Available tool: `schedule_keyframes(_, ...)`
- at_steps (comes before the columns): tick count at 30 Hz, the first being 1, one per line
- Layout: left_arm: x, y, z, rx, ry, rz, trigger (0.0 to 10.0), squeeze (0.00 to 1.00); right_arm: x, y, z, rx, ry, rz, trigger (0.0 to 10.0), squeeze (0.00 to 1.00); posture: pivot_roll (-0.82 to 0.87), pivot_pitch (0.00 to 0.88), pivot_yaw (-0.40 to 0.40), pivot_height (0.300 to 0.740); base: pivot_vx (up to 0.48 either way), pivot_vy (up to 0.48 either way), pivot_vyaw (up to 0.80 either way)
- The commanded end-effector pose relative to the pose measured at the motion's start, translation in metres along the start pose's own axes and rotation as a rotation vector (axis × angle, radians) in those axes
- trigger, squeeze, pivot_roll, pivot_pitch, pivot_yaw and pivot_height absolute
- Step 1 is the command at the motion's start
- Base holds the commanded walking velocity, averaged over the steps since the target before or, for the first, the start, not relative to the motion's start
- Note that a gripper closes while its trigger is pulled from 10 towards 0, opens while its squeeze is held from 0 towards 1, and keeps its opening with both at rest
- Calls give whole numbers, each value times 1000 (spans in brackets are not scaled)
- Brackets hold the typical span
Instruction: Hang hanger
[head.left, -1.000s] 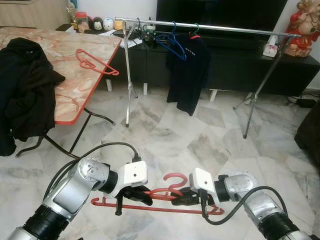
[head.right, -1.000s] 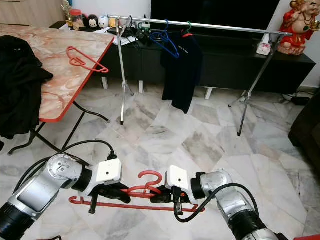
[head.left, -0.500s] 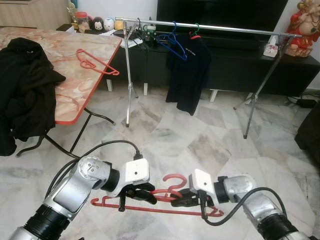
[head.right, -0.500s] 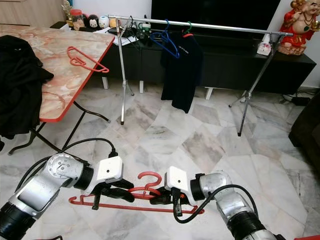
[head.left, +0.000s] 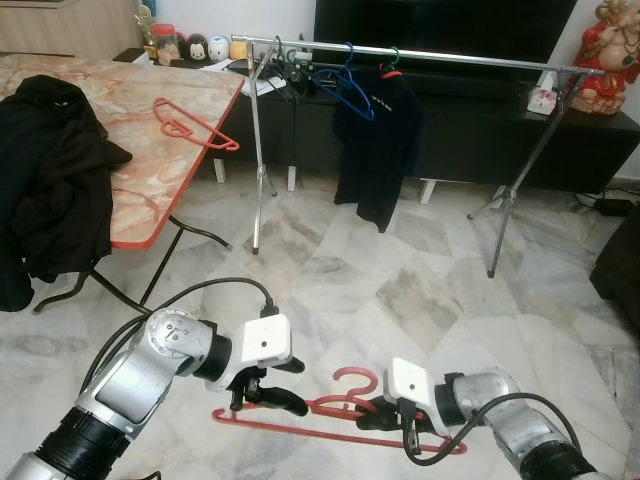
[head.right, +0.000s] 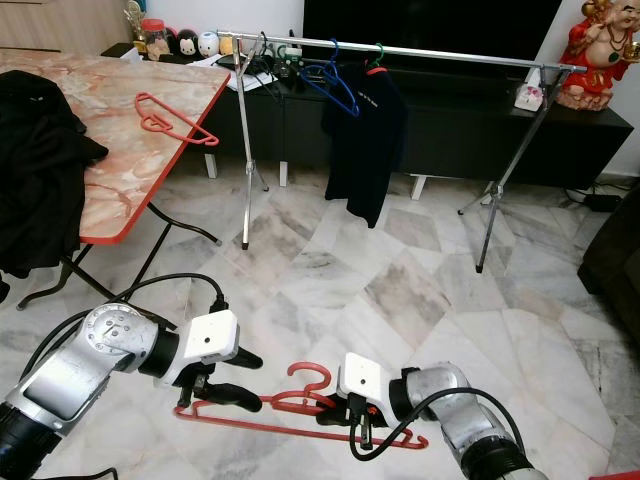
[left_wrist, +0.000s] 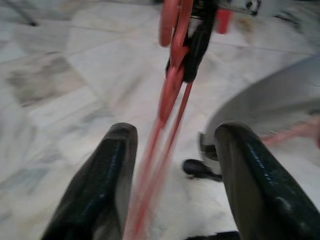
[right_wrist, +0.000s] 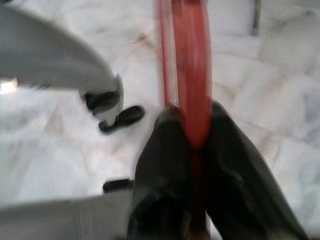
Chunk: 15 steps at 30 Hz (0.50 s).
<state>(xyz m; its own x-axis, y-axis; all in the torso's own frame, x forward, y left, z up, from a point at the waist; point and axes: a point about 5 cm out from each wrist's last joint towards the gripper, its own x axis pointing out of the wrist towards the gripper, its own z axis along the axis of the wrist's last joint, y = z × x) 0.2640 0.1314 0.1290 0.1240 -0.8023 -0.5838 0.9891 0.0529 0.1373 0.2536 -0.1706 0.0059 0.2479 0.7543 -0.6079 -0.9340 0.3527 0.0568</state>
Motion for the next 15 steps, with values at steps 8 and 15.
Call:
schedule_keyframes(8,-5,15,-47,-232,68,290,10000,0,-11,-16,-35,285,24,-498,0,0,-4,0,-90,740,0,0,0)
schedule_keyframes(15,2,11,-97,-439,148,523,10000,0,-16,-22,-46,564,-67,-828,0,0,0,0,-87,740,0,0,0)
